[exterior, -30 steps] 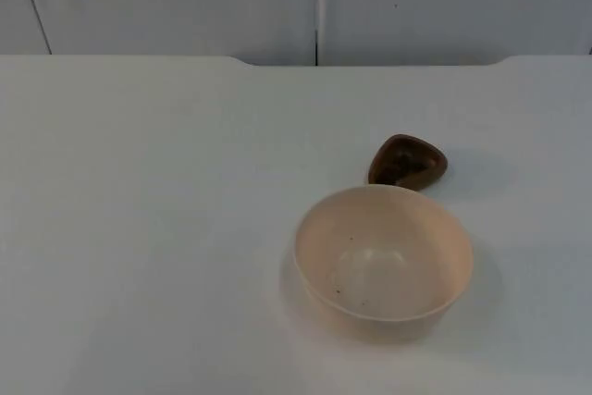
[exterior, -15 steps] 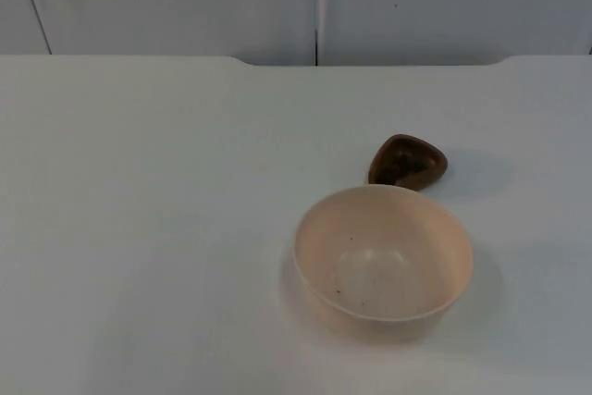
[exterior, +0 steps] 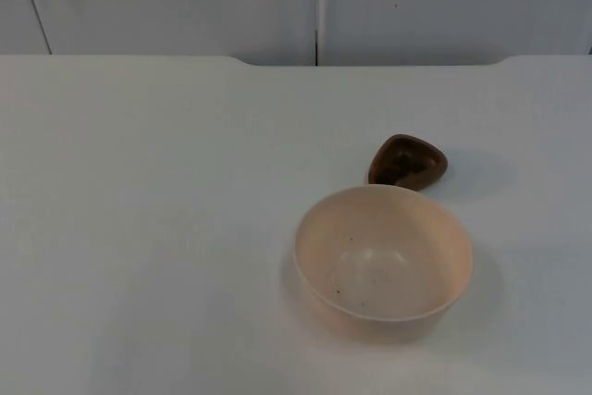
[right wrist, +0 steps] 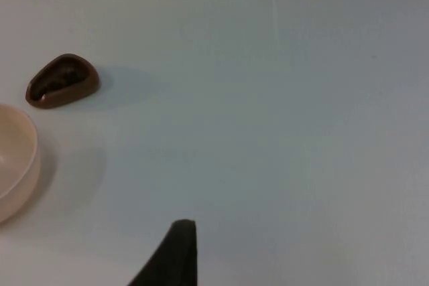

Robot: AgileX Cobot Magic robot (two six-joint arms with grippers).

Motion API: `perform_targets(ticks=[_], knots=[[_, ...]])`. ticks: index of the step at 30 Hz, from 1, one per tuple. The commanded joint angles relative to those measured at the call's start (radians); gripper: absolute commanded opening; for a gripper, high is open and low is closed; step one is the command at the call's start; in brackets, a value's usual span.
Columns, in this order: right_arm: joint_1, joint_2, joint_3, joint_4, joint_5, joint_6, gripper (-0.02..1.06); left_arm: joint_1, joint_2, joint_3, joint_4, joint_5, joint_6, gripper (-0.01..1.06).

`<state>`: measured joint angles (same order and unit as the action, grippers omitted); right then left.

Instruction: Pick up the bowl with the left hand and pour the coffee beans from the cup into the bowl with the right hand.

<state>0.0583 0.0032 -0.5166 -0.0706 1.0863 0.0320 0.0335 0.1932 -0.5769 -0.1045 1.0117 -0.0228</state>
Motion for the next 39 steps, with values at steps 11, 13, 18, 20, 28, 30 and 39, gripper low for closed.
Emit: perform_targets(ticks=[11, 13, 18, 20, 28, 30, 39], knots=[[-0.005, -0.003, 0.003, -0.004, -0.009, -0.003, 1.05, 0.003, 0.210, -0.007, -0.124, -0.102, 0.033, 1.05], [-0.005, -0.003, 0.003, -0.004, -0.009, -0.003, 1.05, 0.003, 0.244, -0.020, -0.147, -0.110, 0.053, 1.05], [-0.005, -0.003, 0.003, -0.006, -0.009, -0.005, 1.05, 0.003, 0.309, -0.077, -0.154, -0.112, 0.079, 1.05], [-0.005, -0.003, 0.003, -0.006, -0.009, -0.005, 1.05, 0.003, 0.324, -0.096, -0.154, -0.113, 0.085, 1.05], [-0.005, -0.003, 0.003, -0.009, -0.009, -0.005, 1.05, 0.003, 0.415, -0.196, -0.154, -0.113, 0.097, 1.05], [-0.005, -0.003, 0.003, -0.009, -0.009, -0.005, 1.05, 0.003, 0.440, -0.215, -0.155, -0.111, 0.097, 1.05], [-0.005, -0.003, 0.003, -0.009, -0.009, -0.005, 1.05, 0.003, 0.512, -0.258, -0.184, -0.111, 0.129, 1.05]])
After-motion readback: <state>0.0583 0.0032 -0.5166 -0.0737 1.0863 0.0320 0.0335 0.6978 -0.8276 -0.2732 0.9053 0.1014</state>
